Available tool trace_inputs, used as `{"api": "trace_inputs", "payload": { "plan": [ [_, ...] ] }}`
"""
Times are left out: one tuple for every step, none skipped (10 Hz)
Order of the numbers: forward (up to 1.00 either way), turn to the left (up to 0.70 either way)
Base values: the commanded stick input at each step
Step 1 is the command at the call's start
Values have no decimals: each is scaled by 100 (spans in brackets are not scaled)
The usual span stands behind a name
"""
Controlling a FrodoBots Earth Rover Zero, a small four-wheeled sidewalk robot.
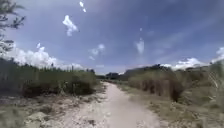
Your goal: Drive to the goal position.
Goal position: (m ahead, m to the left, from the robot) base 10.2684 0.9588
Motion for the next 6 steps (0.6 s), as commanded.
{"api": "trace_inputs", "payload": {
  "plan": [
    [85, 4],
    [85, 4],
    [85, 4],
    [85, 4],
    [85, 4],
    [85, 4]
  ]
}}
